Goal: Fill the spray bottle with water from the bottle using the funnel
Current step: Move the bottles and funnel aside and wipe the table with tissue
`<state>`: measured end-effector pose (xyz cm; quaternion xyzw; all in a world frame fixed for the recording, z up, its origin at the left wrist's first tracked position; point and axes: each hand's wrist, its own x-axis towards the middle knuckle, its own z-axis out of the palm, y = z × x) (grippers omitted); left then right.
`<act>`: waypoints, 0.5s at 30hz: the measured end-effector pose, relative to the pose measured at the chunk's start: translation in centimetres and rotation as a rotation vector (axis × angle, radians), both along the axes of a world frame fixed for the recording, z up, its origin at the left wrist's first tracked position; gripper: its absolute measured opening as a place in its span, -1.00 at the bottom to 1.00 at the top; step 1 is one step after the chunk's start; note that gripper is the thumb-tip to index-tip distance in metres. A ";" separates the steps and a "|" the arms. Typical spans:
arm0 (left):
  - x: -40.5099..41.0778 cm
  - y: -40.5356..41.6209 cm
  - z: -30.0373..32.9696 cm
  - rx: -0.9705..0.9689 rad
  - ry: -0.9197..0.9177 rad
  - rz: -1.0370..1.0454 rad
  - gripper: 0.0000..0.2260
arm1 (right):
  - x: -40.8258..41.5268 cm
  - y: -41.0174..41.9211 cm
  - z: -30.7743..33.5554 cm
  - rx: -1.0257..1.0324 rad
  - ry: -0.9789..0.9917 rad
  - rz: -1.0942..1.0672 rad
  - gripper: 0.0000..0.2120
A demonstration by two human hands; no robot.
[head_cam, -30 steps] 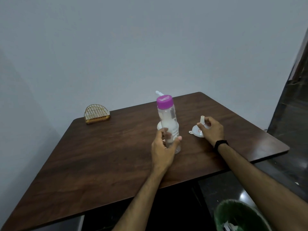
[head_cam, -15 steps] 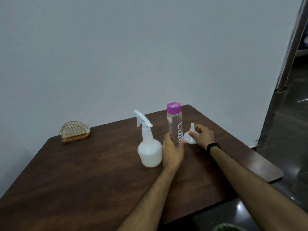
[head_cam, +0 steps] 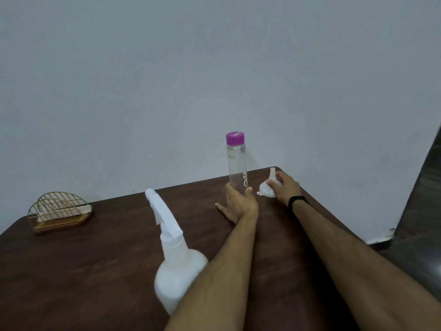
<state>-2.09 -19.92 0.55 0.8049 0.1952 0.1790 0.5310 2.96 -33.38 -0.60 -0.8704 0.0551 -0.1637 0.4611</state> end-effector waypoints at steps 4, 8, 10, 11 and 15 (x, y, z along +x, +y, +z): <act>3.3 -0.1 -0.5 -0.041 -0.006 0.033 -0.48 | 3.5 -0.4 -0.5 -0.046 0.038 0.011 -0.66; 4.9 0.0 -0.7 -0.013 0.008 0.066 -0.41 | 5.4 -0.5 -0.6 -0.140 0.041 0.018 -0.62; 5.1 0.0 -0.7 -0.014 0.009 0.063 -0.39 | 5.7 -0.6 -0.7 -0.187 0.059 0.019 -0.57; 5.0 0.2 -0.8 -0.002 0.026 0.059 -0.37 | 5.7 -0.6 -0.7 -0.205 0.072 0.021 -0.53; 3.4 0.2 -0.4 0.123 0.157 0.049 -0.09 | 4.7 -0.3 -0.6 -0.109 0.032 -0.056 -0.30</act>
